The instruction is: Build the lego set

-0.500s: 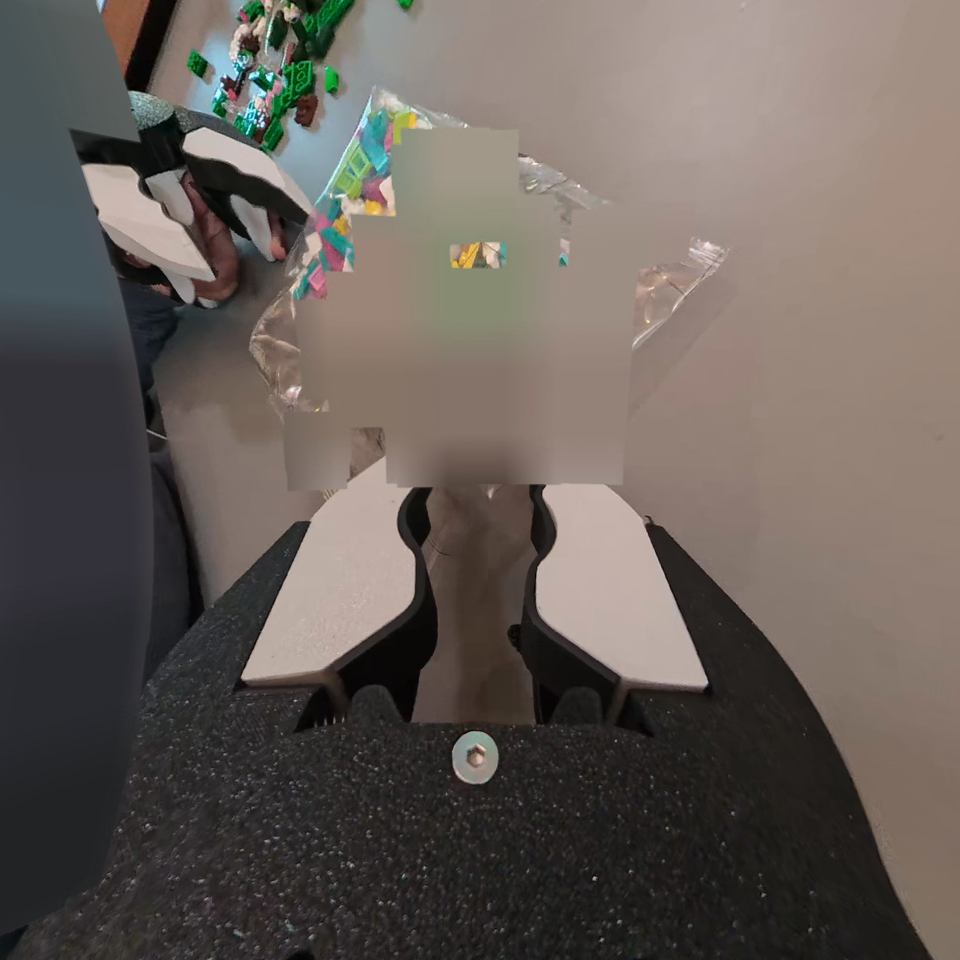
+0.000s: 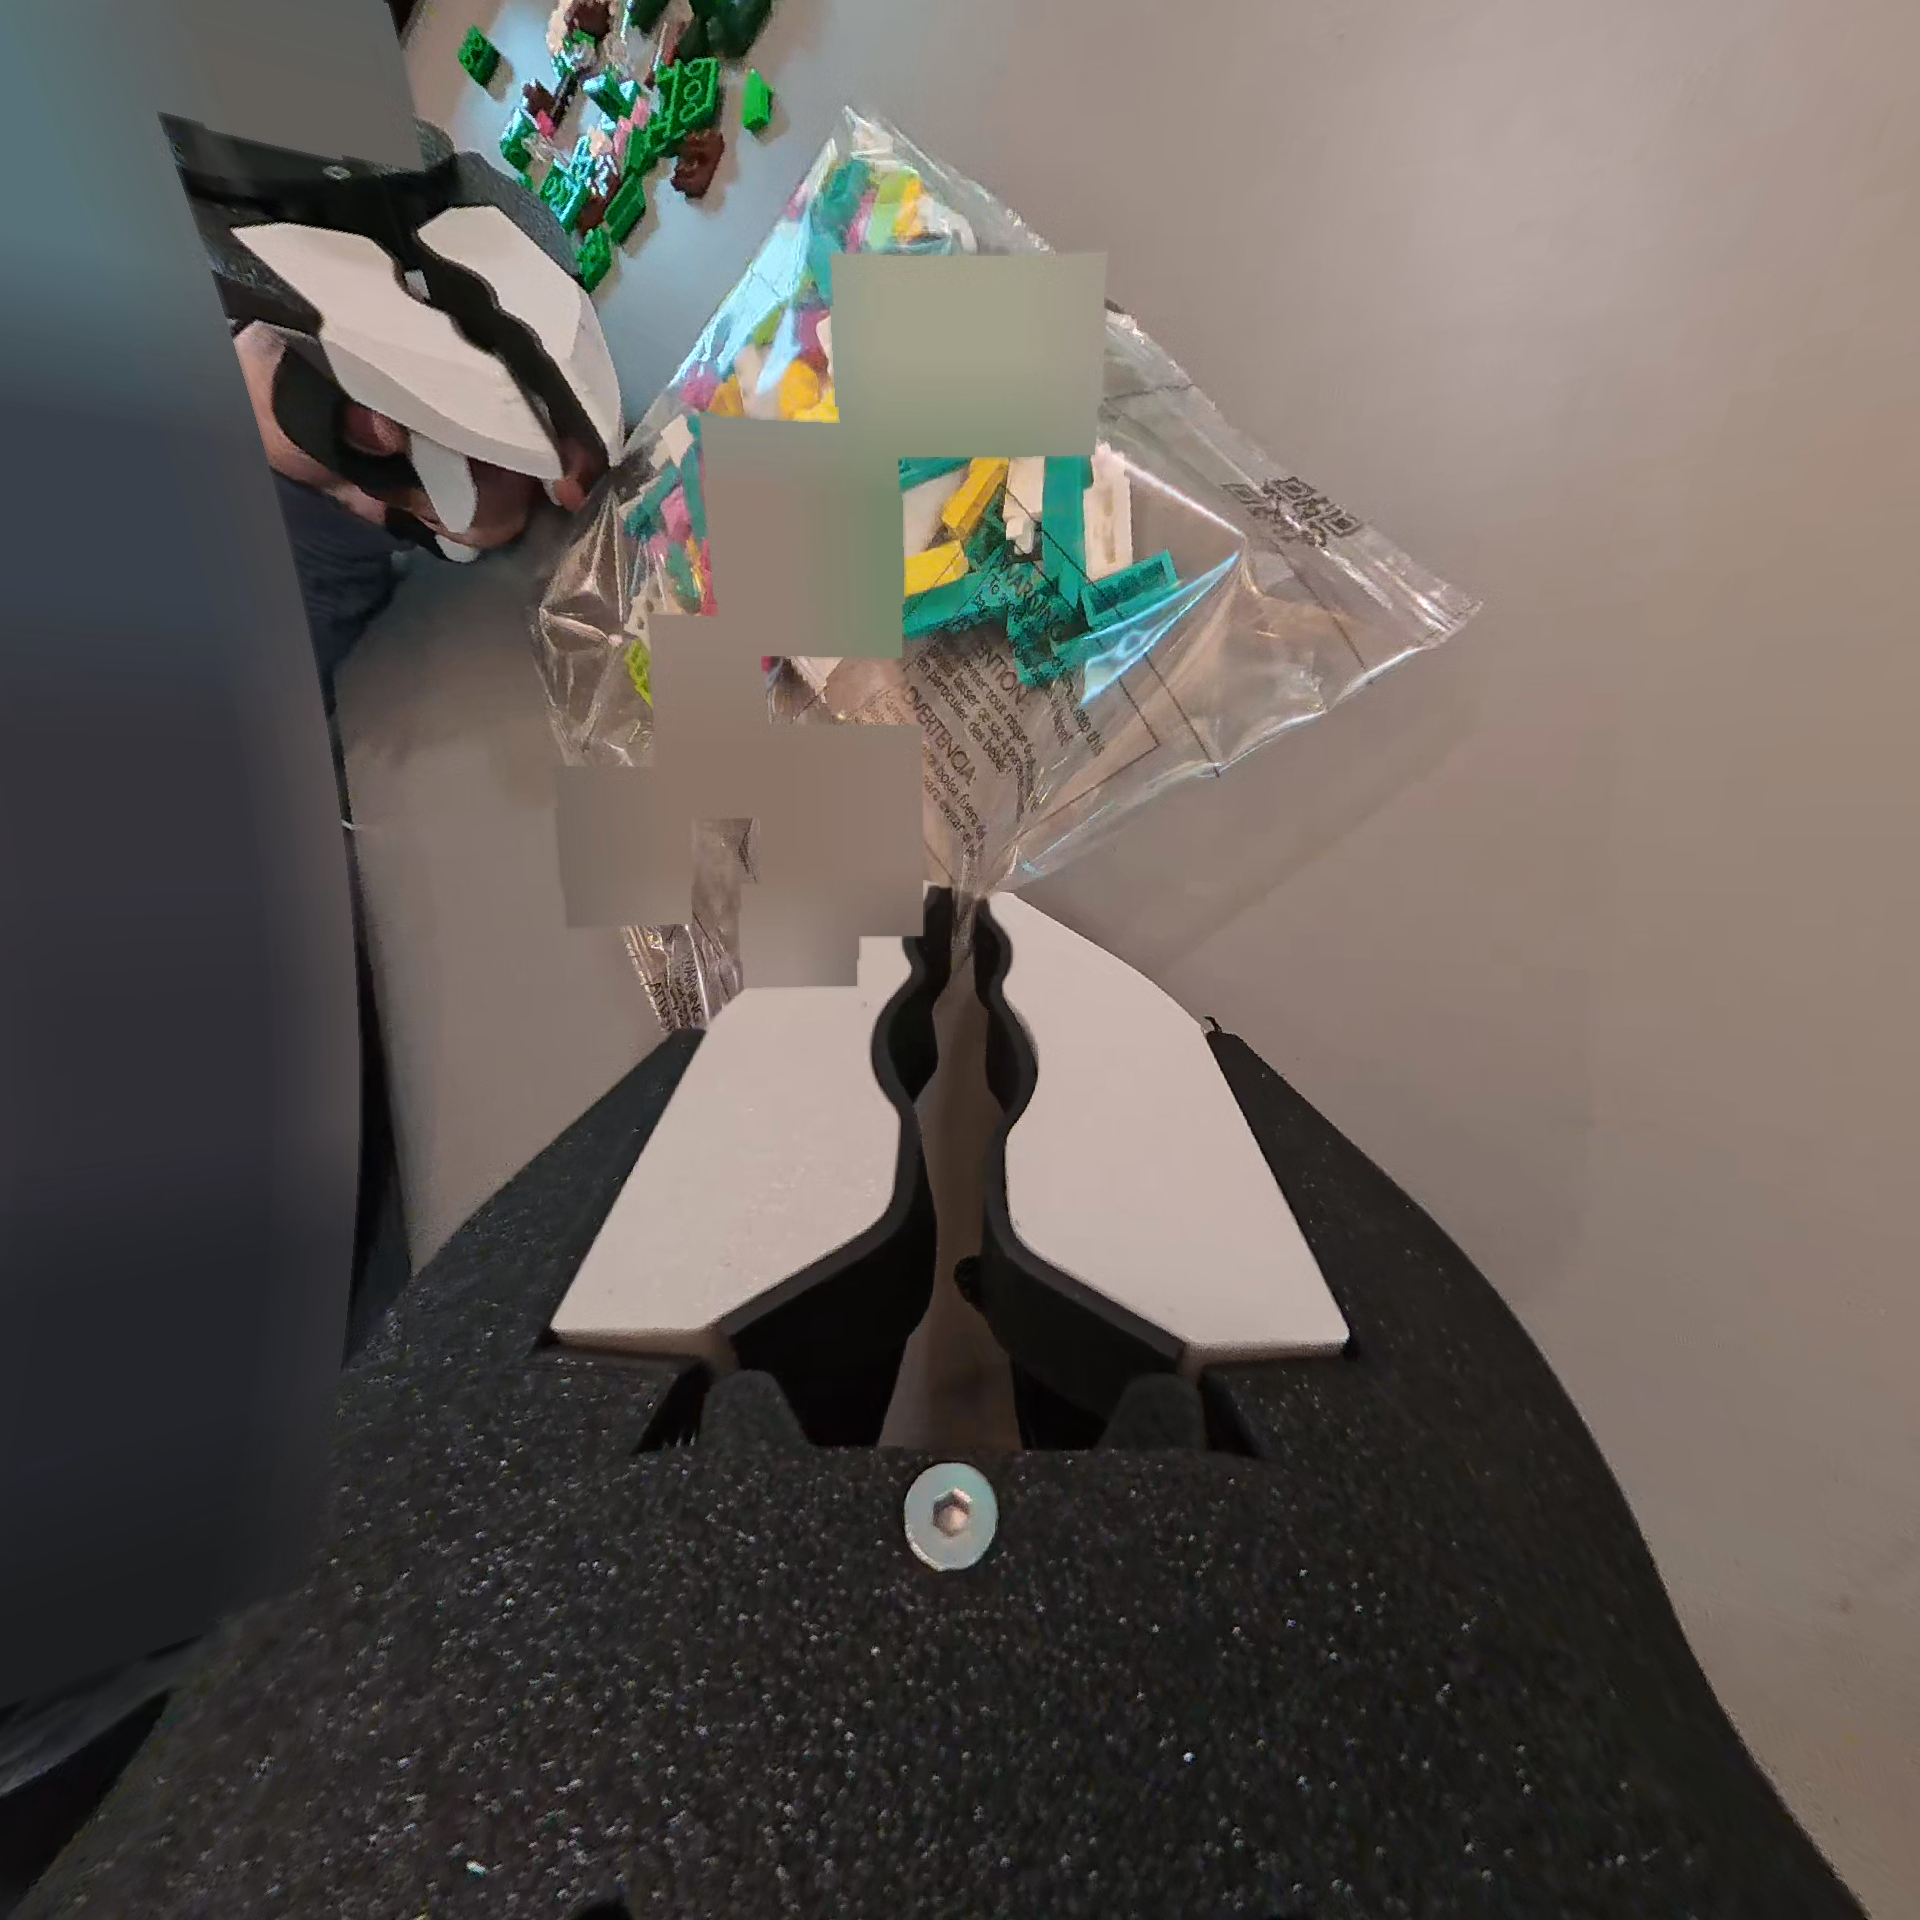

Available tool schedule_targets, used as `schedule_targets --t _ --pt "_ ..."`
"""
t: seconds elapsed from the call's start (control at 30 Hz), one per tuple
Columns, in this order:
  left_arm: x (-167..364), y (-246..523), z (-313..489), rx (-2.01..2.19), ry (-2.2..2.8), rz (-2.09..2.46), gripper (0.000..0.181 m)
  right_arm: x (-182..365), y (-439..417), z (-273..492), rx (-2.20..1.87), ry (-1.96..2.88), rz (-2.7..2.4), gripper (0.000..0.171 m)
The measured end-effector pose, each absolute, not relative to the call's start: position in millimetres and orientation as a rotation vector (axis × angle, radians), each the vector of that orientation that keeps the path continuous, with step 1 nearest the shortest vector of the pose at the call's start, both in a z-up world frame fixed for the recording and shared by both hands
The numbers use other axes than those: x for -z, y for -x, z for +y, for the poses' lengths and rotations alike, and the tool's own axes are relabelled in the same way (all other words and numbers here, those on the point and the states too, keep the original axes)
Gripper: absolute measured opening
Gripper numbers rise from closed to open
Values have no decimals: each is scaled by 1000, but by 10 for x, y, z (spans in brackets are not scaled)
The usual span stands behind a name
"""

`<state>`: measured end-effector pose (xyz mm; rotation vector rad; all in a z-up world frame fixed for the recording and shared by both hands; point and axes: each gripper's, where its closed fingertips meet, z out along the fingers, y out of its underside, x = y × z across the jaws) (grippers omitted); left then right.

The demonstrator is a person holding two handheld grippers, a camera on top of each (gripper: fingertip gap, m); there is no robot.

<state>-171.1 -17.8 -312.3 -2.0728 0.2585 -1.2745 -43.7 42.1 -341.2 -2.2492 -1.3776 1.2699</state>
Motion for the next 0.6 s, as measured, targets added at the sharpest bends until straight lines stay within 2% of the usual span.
schedule_targets --t 0.07,0.6 --pt "3137 1707 -180 1259 2082 266 0 3419 444 422 -1249 2237 -1391 2" --pt "2895 1810 -177 1012 1889 491 0 3429 436 445 -1183 2209 -1421 0"
